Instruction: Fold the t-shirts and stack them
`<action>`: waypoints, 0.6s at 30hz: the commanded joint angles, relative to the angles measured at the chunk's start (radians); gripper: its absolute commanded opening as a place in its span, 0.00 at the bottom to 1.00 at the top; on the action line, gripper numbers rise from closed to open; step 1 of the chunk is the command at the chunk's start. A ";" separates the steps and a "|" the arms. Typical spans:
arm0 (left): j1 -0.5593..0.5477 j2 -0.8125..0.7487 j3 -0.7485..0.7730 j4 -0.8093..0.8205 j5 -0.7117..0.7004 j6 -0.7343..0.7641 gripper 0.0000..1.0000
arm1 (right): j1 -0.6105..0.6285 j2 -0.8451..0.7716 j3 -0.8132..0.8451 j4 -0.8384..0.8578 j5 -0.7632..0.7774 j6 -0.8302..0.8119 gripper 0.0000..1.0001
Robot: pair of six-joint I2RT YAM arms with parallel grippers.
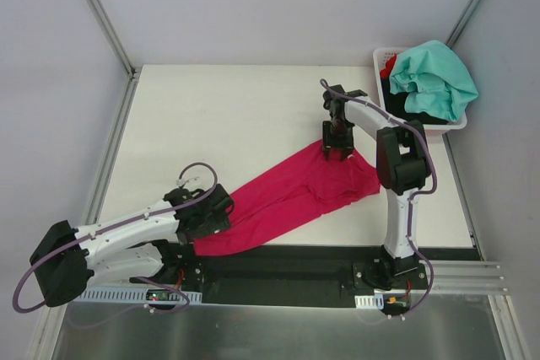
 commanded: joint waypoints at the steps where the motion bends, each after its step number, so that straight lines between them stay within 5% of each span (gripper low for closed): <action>1: -0.008 -0.082 -0.005 -0.170 -0.061 -0.035 0.99 | 0.001 -0.028 0.020 -0.002 0.015 -0.022 0.50; 12: -0.007 0.209 0.430 -0.168 -0.256 0.160 0.99 | 0.056 -0.374 0.064 -0.113 0.074 -0.060 0.52; 18: 0.038 0.349 0.604 0.114 -0.123 0.531 0.99 | 0.081 -0.748 -0.132 -0.074 0.038 0.011 0.54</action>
